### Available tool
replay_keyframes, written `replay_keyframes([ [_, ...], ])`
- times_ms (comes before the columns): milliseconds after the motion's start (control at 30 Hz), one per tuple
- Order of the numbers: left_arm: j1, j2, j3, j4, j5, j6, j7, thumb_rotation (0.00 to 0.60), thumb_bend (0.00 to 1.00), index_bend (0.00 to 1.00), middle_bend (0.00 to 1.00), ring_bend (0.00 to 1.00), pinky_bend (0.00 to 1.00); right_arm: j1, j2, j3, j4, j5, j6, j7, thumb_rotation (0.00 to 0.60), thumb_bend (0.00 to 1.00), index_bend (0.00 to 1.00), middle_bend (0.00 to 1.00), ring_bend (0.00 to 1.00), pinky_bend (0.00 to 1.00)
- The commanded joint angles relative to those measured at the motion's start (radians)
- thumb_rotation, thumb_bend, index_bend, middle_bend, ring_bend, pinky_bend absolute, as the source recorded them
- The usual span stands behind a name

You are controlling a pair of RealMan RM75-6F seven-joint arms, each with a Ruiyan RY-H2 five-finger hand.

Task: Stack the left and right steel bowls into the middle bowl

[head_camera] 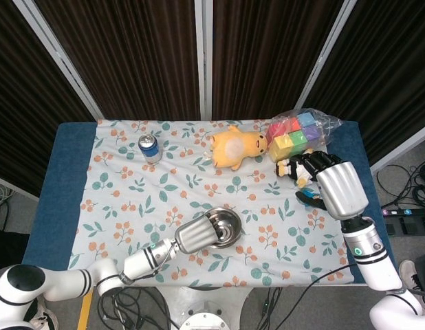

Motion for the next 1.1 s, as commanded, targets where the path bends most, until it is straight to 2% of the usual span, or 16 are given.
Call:
replay_keyframes([
  [33, -0.007, 0.021, 0.012, -0.017, -0.008, -0.014, -0.007, 0.600, 0.18, 0.48, 0.53, 0.51, 0.63, 0.000, 0.000, 0.001, 0.001, -0.003, 0.001, 0.005, 0.600, 0.00, 0.31, 0.40, 0.35, 0.50],
  [133, -0.003, 0.033, 0.012, -0.025, -0.021, -0.009, -0.003, 0.600, 0.16, 0.43, 0.50, 0.49, 0.62, 0.000, -0.001, 0.004, -0.001, -0.005, 0.006, 0.001, 0.600, 0.00, 0.31, 0.40, 0.35, 0.50],
  [367, 0.063, 0.117, 0.013, -0.057, -0.087, 0.047, 0.014, 0.600, 0.16, 0.43, 0.50, 0.49, 0.62, -0.002, -0.009, -0.006, -0.010, -0.010, 0.002, -0.023, 0.600, 0.00, 0.31, 0.40, 0.35, 0.50],
  [600, 0.295, 0.260, 0.032, -0.162, -0.252, 0.259, -0.015, 0.600, 0.14, 0.42, 0.49, 0.47, 0.61, -0.032, -0.059, -0.069, 0.032, -0.053, 0.012, -0.042, 0.600, 0.00, 0.31, 0.40, 0.35, 0.50],
  [700, 0.399, 0.298, 0.041, -0.192, -0.315, 0.359, -0.058, 0.600, 0.13, 0.37, 0.41, 0.35, 0.54, -0.060, -0.106, -0.112, 0.080, -0.084, 0.036, -0.050, 0.600, 0.00, 0.31, 0.40, 0.35, 0.50],
  [767, 0.451, 0.310, 0.040, -0.199, -0.349, 0.408, -0.088, 0.600, 0.13, 0.30, 0.29, 0.24, 0.43, -0.081, -0.127, -0.142, 0.103, -0.094, 0.042, -0.034, 0.600, 0.00, 0.31, 0.40, 0.34, 0.50],
  [833, 0.497, 0.322, 0.035, -0.211, -0.395, 0.435, -0.129, 0.600, 0.13, 0.27, 0.21, 0.18, 0.34, -0.105, -0.151, -0.168, 0.134, -0.105, 0.060, -0.022, 0.600, 0.00, 0.31, 0.40, 0.34, 0.50],
  [933, 0.540, 0.352, 0.033, -0.236, -0.449, 0.437, -0.169, 0.600, 0.12, 0.25, 0.20, 0.17, 0.31, -0.143, -0.190, -0.203, 0.195, -0.130, 0.093, -0.021, 0.600, 0.00, 0.31, 0.40, 0.34, 0.50],
  [1100, 0.588, 0.385, 0.058, -0.262, -0.452, 0.448, -0.192, 0.600, 0.12, 0.25, 0.20, 0.17, 0.31, -0.195, -0.234, -0.247, 0.282, -0.158, 0.132, -0.015, 0.600, 0.00, 0.31, 0.40, 0.34, 0.50],
])
